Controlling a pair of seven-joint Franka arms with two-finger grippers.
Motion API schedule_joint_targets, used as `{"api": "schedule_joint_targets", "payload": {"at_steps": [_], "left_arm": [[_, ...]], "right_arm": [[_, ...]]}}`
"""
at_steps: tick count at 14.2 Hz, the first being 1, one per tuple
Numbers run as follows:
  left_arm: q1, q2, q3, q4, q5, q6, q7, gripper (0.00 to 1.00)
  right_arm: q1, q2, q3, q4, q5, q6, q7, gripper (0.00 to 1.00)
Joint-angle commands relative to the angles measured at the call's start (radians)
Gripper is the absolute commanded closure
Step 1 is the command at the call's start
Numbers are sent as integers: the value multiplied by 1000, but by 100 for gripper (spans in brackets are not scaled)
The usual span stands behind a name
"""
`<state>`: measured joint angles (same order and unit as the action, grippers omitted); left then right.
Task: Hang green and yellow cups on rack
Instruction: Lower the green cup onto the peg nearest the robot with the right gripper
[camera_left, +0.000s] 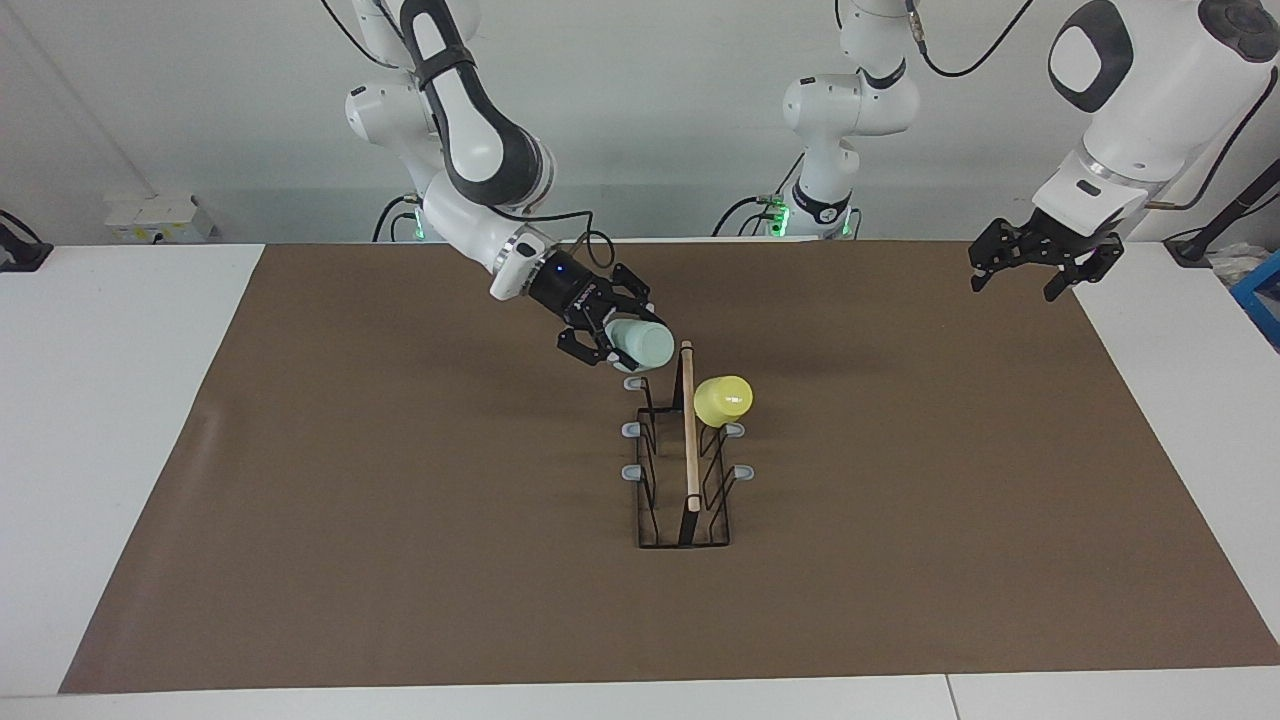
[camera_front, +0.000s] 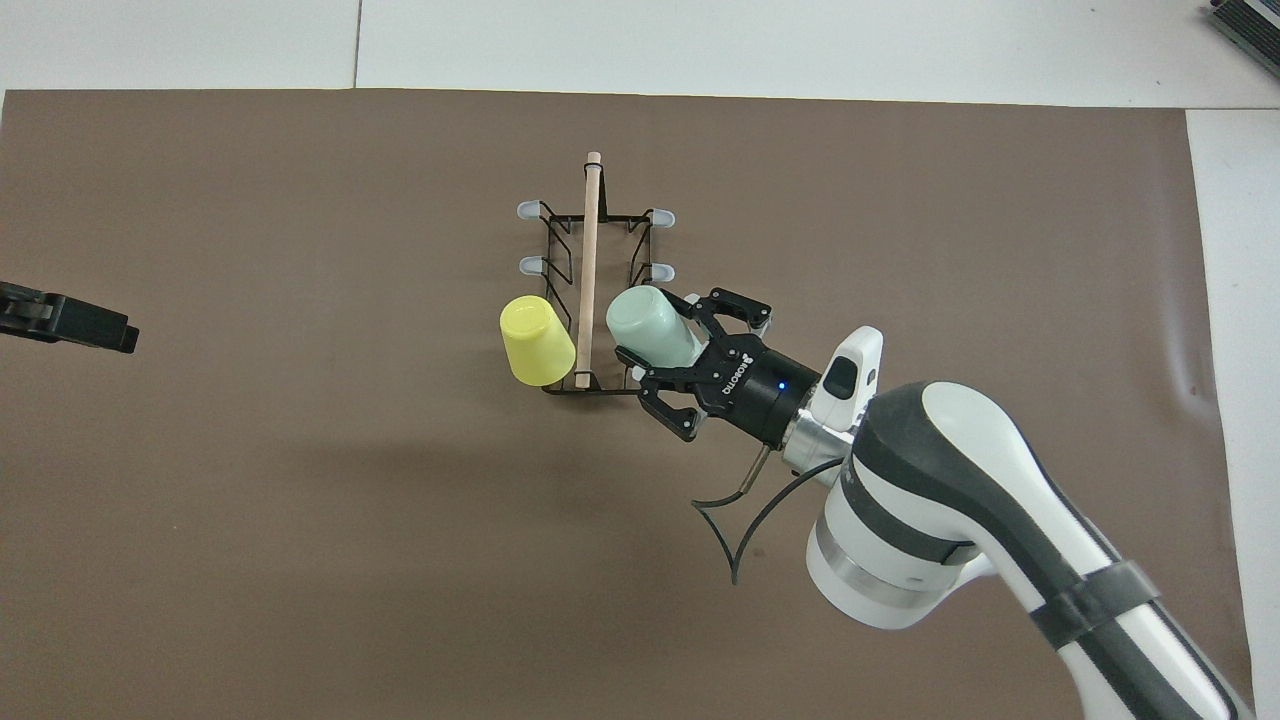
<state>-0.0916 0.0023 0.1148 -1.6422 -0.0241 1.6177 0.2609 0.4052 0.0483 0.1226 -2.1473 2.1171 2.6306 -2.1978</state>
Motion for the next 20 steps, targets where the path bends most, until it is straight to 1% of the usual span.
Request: {"api": "schedule_joint_targets", "payload": {"at_steps": [1,5,9,13,20], "left_arm": [[0,-30,0,-33,4,10,0,0],[0,-30,0,-33,4,10,1,0],[0,-30,0,-33,4,10,1,0],[0,-30,0,-33,4,8,0,0],[0,-30,0,-33,3,10,0,0]], "right_arm": [[-17,34,6,10,85,-31,-101,95],[-17,68,6,21,109,-44,-148,95],[-19,80,6,36,112,-44,-161,95],[-13,91,6,75,148,-43,-160,96],[-20,102,5,95,127,-4,-160,95]]}}
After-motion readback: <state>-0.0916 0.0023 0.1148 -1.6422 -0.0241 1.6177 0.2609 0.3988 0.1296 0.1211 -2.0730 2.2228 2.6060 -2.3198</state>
